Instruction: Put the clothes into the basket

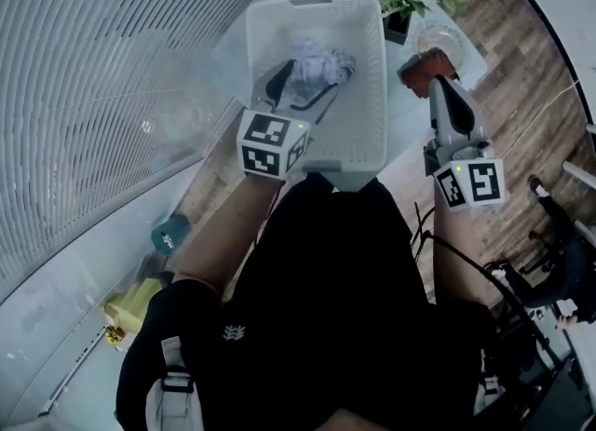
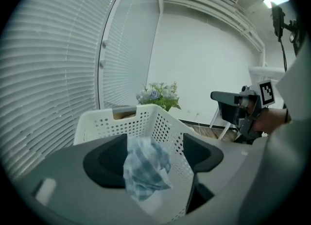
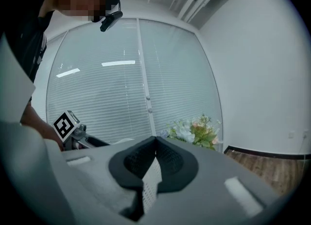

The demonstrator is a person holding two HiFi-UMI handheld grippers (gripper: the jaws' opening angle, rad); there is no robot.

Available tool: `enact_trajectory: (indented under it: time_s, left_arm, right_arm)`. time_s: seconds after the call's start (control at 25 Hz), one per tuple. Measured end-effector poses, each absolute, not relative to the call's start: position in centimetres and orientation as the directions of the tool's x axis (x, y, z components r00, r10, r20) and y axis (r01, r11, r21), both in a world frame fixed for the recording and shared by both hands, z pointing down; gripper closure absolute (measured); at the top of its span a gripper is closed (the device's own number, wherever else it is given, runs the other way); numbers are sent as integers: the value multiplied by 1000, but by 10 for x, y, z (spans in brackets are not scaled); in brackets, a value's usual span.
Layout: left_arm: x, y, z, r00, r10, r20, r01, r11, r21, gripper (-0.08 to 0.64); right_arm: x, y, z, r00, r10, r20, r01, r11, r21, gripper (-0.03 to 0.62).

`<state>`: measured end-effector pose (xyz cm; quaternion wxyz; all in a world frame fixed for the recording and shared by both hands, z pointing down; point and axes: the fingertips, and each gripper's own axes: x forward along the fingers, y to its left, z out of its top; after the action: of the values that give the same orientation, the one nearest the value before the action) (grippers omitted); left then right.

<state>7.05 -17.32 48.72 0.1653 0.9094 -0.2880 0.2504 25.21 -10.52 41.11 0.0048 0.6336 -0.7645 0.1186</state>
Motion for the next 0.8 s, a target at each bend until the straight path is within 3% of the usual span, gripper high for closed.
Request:
enact_trajectory:
  time_s: [0.64, 0.8]
  left_arm:
    - [26, -192, 383, 732, -599, 326, -655, -749, 95, 244]
    - [5, -192, 354, 733, -628, 263, -666, -741, 87, 303]
  right_arm:
    - [227, -99, 348, -197, -976, 93, -977, 188, -101, 591]
    - [225, -91, 332, -198, -978, 69, -977, 191, -96, 591]
